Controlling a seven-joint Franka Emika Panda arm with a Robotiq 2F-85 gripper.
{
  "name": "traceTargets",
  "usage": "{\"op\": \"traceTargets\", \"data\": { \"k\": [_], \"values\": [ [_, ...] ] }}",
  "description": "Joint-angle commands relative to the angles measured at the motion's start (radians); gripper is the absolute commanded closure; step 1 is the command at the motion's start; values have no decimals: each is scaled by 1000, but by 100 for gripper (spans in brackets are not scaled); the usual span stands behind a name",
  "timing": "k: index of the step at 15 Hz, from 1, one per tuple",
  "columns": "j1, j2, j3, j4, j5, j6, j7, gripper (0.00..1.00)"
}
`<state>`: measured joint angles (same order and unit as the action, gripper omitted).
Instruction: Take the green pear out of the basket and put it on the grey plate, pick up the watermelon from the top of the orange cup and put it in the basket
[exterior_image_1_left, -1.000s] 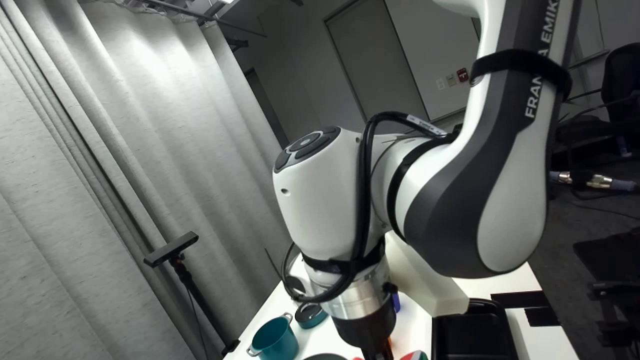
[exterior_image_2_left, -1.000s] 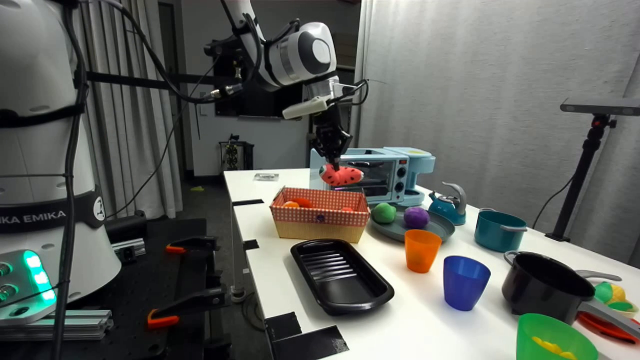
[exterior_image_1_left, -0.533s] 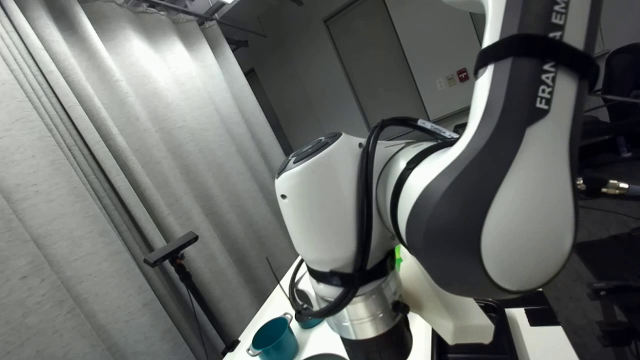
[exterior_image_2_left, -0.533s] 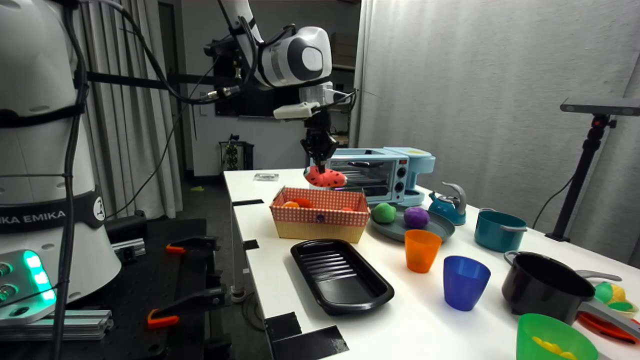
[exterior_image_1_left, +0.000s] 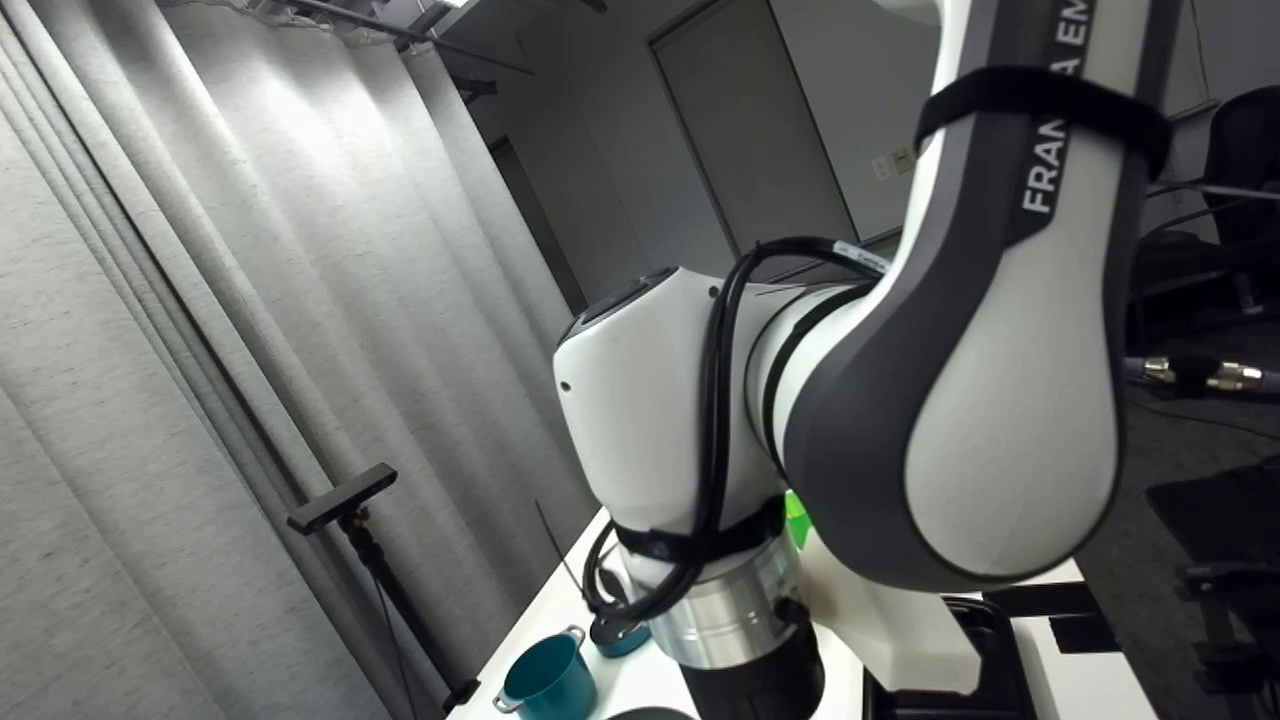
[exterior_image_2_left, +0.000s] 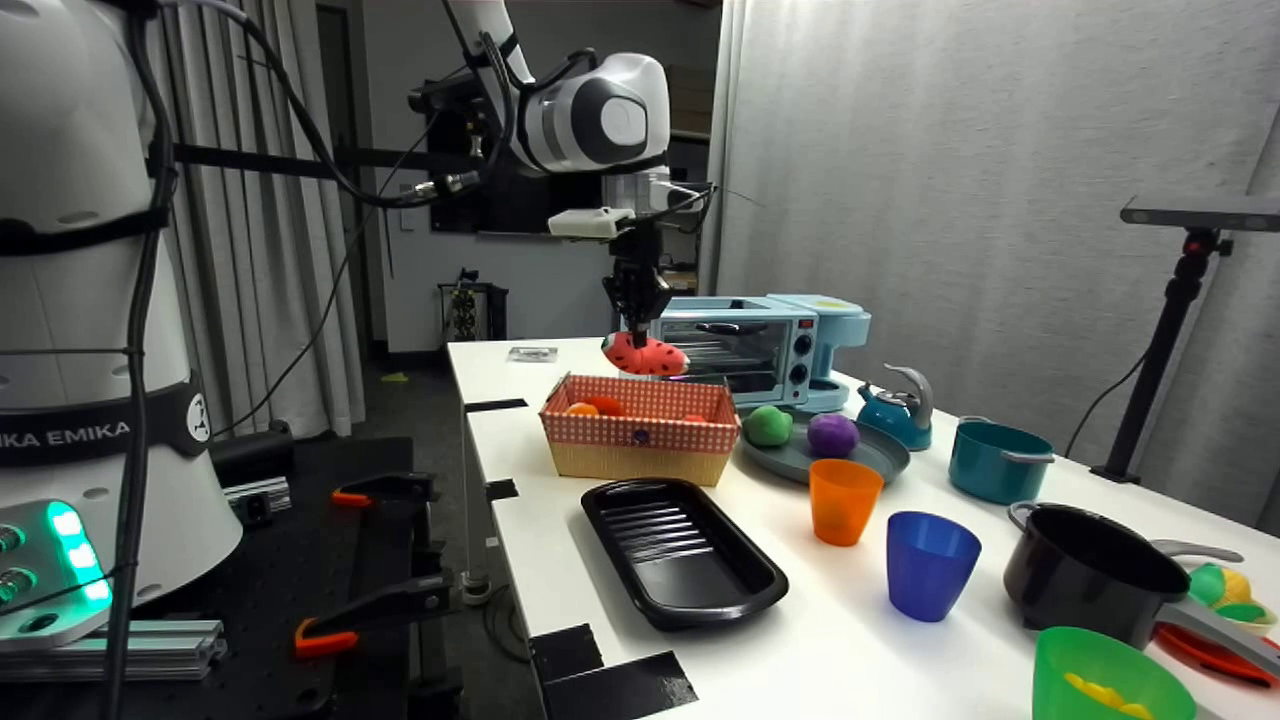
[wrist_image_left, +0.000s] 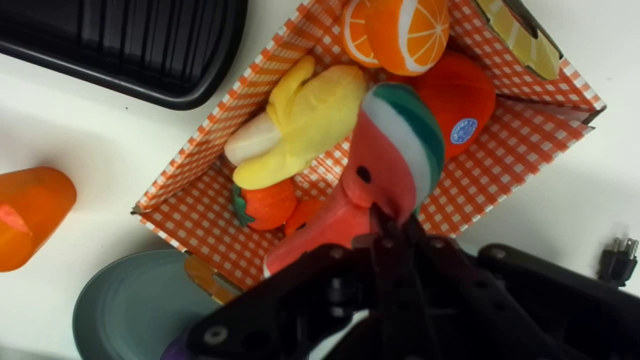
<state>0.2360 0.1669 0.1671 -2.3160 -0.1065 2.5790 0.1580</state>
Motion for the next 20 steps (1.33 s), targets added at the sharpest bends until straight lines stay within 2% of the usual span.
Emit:
{"op": "traceTargets", "data": {
  "k": [1,11,12,14,20],
  "values": [
    [-18,-6,-3,-1,9,-1,-32,99],
    [-33,-7,-10,-3,12,-4,-51,99],
    [-33,-8,-10,-3,14,-5,-51,70],
    [-35,-9,-10,-4,16,-6,-53,63],
    [-38,-15,-10,-10,15,-6,-51,18]
  ]
}}
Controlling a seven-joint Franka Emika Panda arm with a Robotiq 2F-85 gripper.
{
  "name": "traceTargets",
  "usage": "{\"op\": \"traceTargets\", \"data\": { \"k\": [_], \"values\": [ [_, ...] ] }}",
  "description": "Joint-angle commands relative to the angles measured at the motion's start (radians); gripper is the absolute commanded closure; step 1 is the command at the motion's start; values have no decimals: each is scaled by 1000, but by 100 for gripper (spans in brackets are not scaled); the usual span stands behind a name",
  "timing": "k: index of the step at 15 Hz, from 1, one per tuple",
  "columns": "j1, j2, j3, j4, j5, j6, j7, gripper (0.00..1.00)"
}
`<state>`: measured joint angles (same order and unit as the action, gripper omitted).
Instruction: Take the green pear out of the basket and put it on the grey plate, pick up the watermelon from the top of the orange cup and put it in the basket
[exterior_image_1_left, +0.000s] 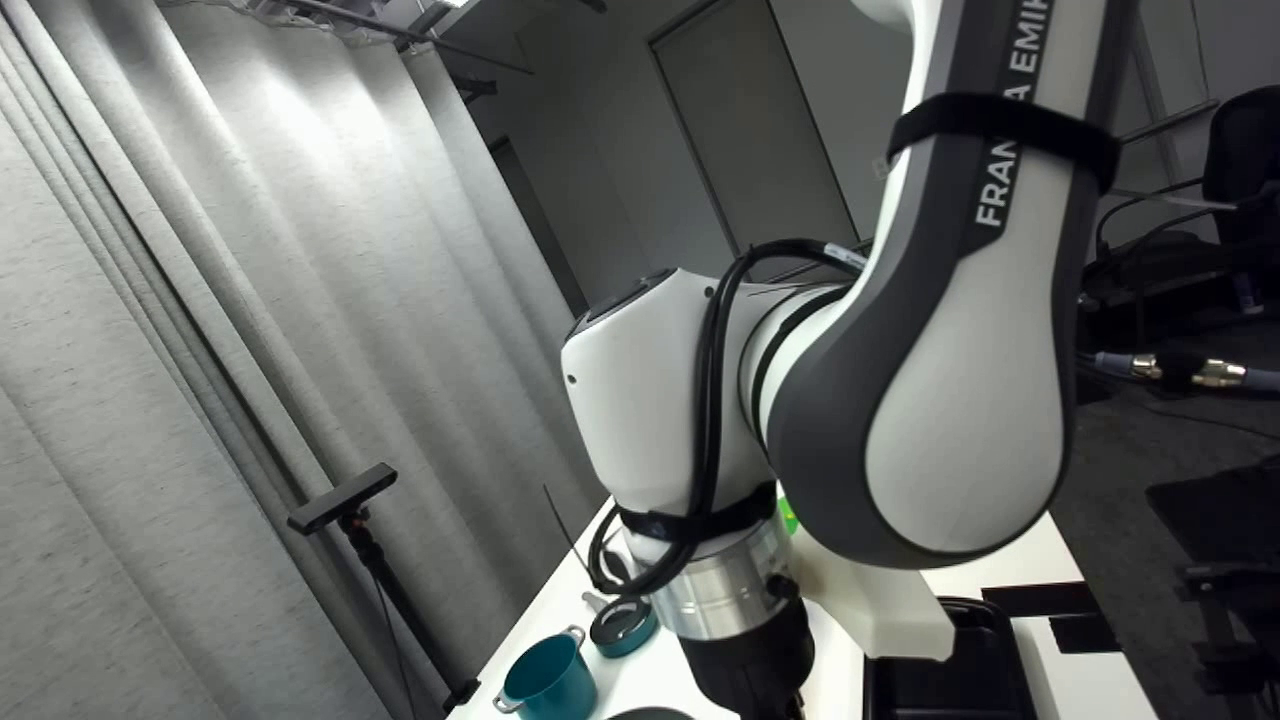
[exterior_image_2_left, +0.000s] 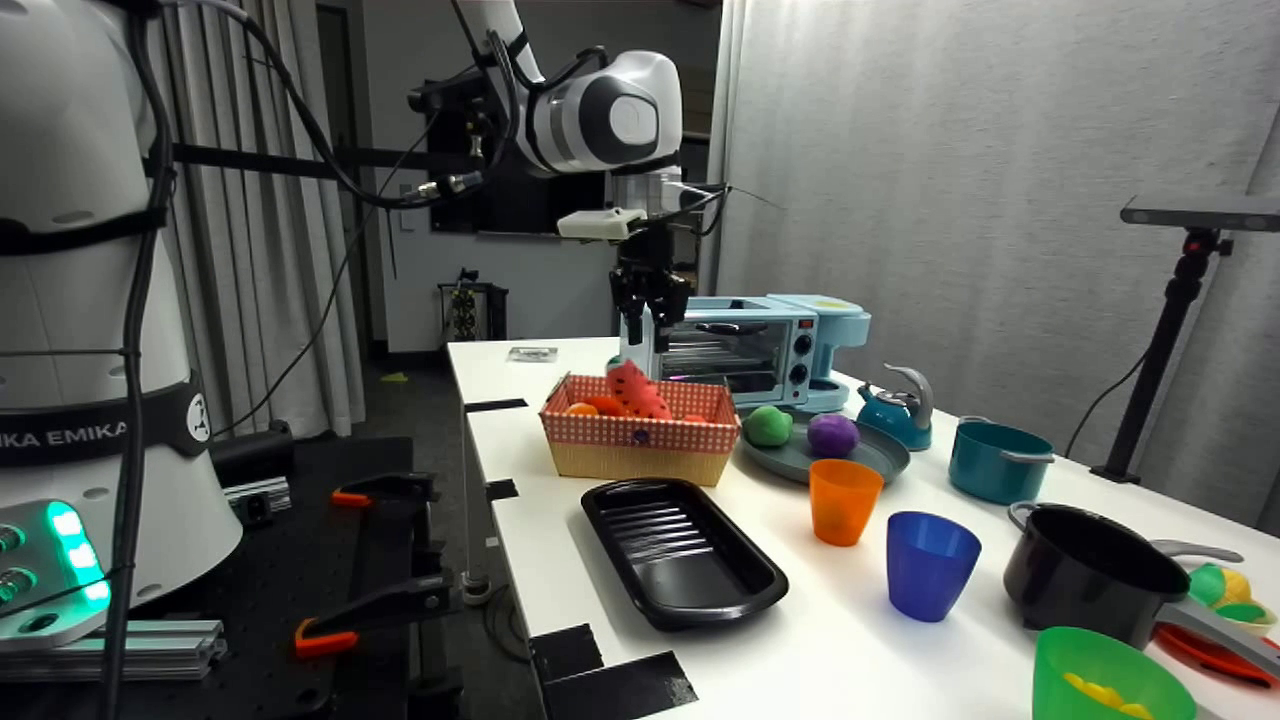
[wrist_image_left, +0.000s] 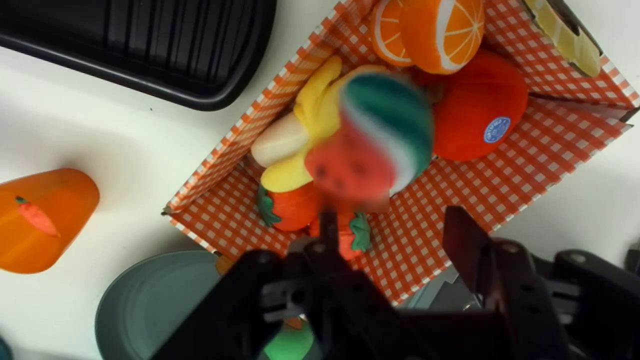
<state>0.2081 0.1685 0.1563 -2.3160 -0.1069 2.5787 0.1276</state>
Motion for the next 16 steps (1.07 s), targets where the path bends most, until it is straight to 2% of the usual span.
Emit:
{"op": "traceTargets", "data": {
  "k": [1,3,16],
  "values": [
    [-10,-19,-1,-12,14,-6,-18,10],
    [-11,-23,-1,-16,14,-4,-15,0],
    [-19,-81,-25,-46,-8,4,19,0]
  ]
}}
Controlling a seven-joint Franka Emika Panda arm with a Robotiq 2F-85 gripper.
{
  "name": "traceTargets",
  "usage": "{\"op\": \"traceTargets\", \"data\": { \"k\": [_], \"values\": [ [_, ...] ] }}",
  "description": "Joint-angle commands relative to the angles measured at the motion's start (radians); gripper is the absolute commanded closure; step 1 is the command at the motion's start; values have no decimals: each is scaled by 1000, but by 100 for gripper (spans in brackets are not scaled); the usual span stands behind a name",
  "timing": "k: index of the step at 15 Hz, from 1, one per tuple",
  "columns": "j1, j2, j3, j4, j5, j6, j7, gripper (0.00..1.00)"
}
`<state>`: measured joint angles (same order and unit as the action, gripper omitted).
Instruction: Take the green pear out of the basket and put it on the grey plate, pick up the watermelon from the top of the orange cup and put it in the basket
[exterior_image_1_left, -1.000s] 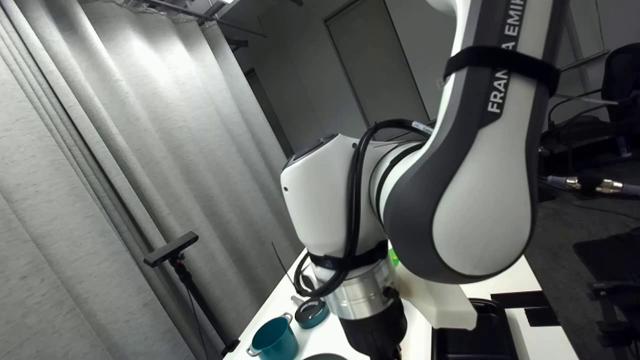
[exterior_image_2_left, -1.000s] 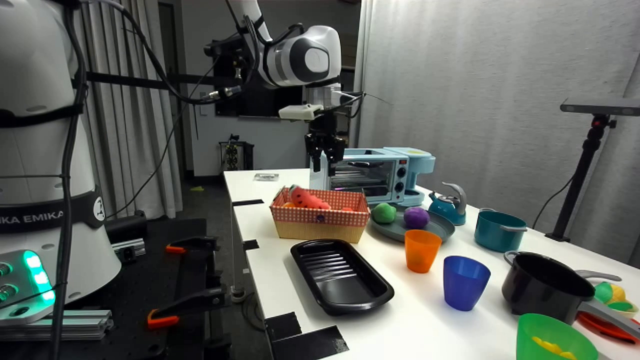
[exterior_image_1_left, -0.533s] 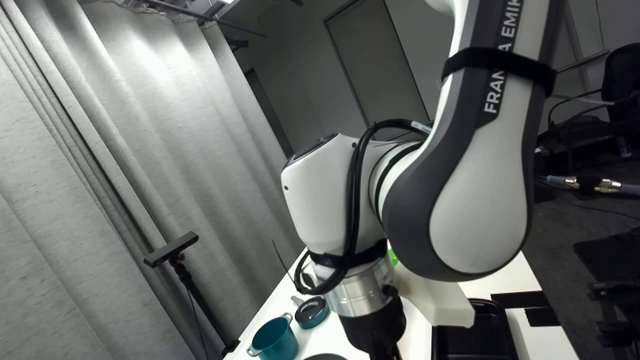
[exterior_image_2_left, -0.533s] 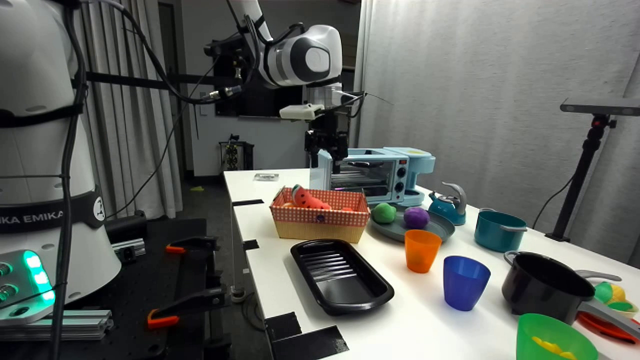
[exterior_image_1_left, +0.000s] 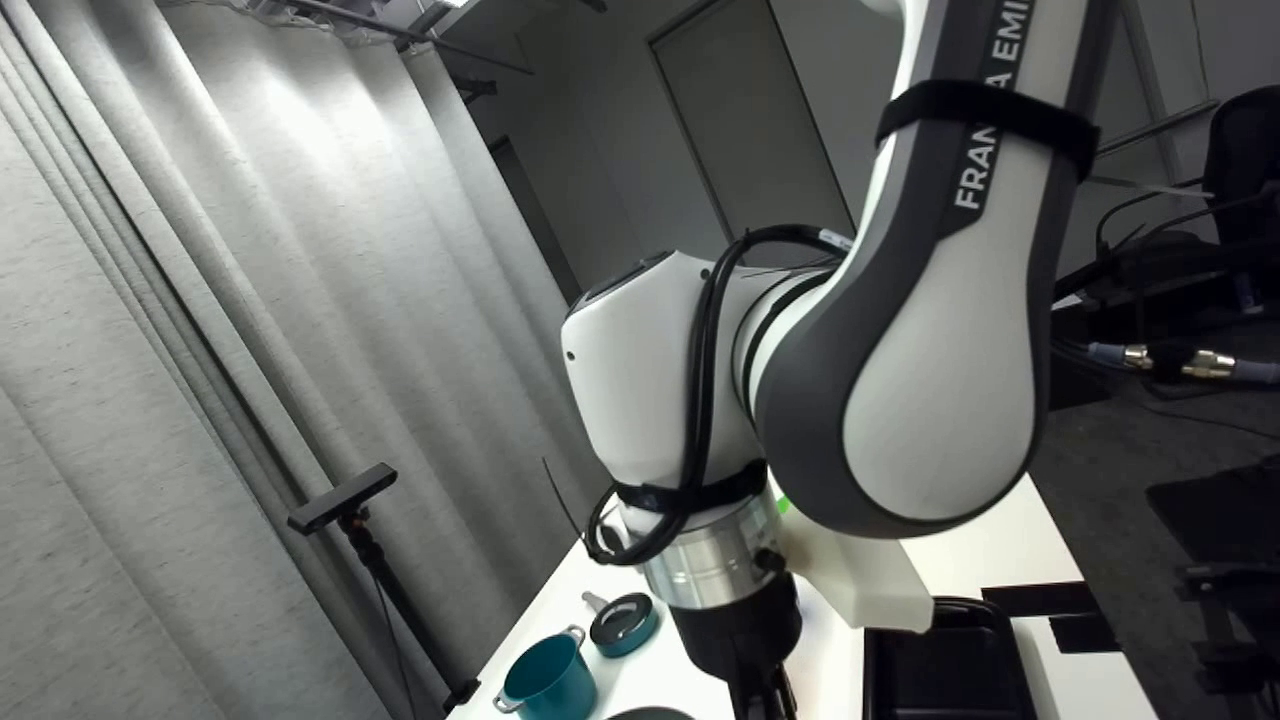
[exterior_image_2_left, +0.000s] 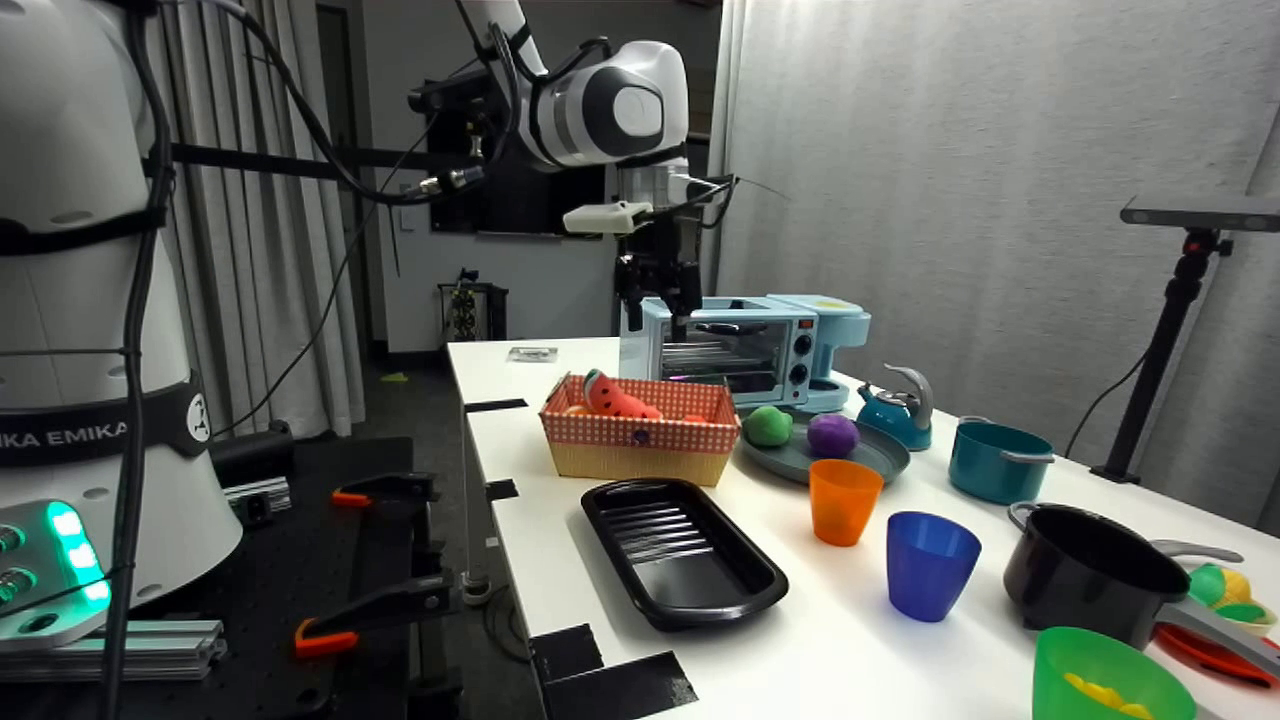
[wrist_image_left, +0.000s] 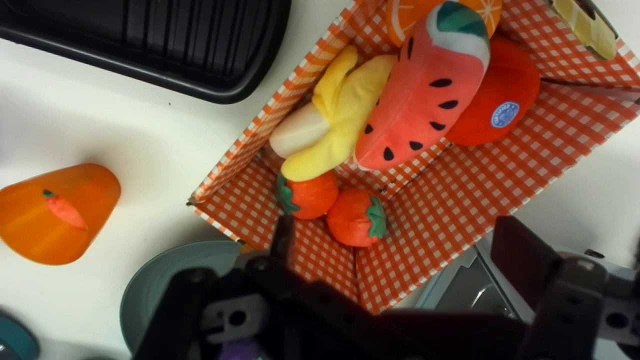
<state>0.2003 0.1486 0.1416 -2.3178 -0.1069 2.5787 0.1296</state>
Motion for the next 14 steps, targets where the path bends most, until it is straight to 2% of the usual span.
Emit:
{"op": "traceTargets", "data": {
  "k": [1,14],
  "values": [
    [-14,-74,-15,-51,-12,6,22,0],
    [-68,-217,-37,-131,-68,15,94,0]
  ]
}}
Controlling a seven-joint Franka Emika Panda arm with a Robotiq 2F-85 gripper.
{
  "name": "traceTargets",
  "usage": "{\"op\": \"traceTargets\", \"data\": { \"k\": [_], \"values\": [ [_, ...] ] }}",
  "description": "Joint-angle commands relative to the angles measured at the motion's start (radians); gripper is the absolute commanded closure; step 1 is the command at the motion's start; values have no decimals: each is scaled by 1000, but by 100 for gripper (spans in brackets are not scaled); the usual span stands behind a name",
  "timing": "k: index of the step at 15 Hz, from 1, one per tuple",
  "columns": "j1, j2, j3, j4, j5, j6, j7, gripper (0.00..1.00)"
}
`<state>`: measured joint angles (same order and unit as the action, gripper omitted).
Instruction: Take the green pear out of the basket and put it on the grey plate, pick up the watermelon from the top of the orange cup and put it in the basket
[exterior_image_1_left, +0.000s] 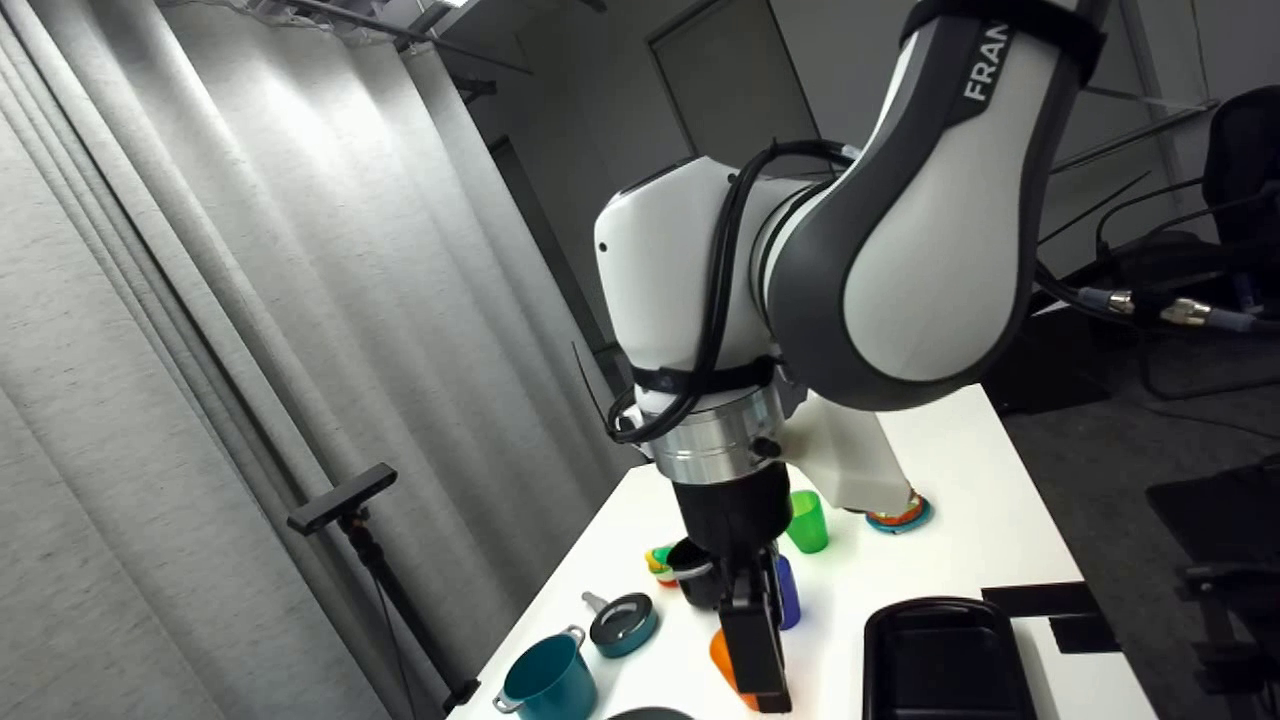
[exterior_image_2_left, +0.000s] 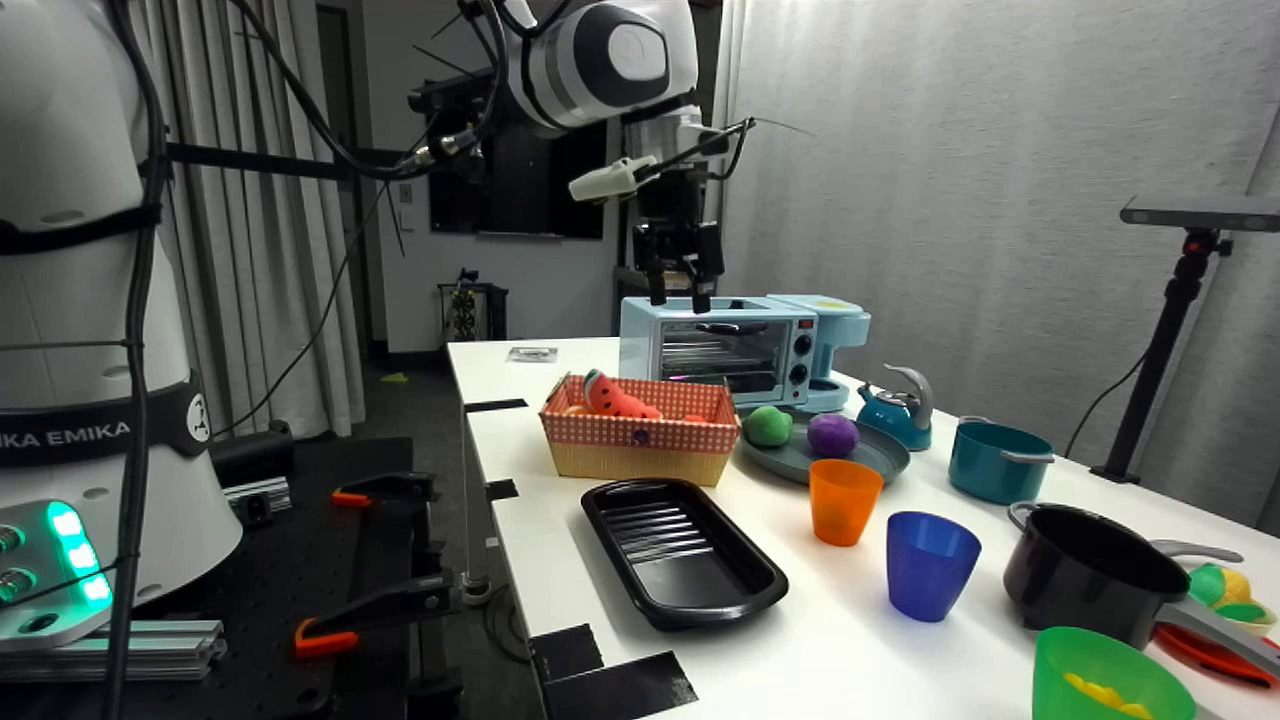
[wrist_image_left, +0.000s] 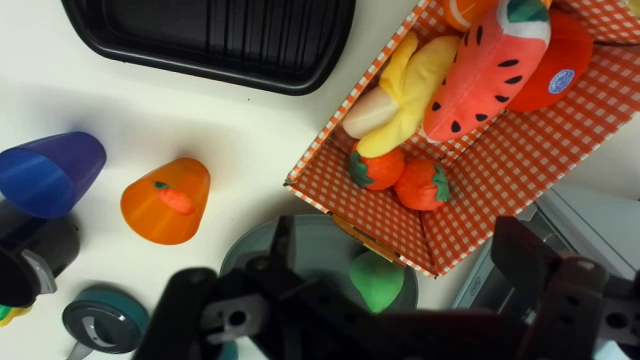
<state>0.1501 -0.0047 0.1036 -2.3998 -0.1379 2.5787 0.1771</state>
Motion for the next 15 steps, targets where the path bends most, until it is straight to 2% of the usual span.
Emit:
{"op": "traceTargets", "data": {
  "k": [1,15],
  "values": [
    [-23,-73,1,-54,-45,15,55,0],
    [-76,-136,9,-88,-115,11,132,0]
  ]
}}
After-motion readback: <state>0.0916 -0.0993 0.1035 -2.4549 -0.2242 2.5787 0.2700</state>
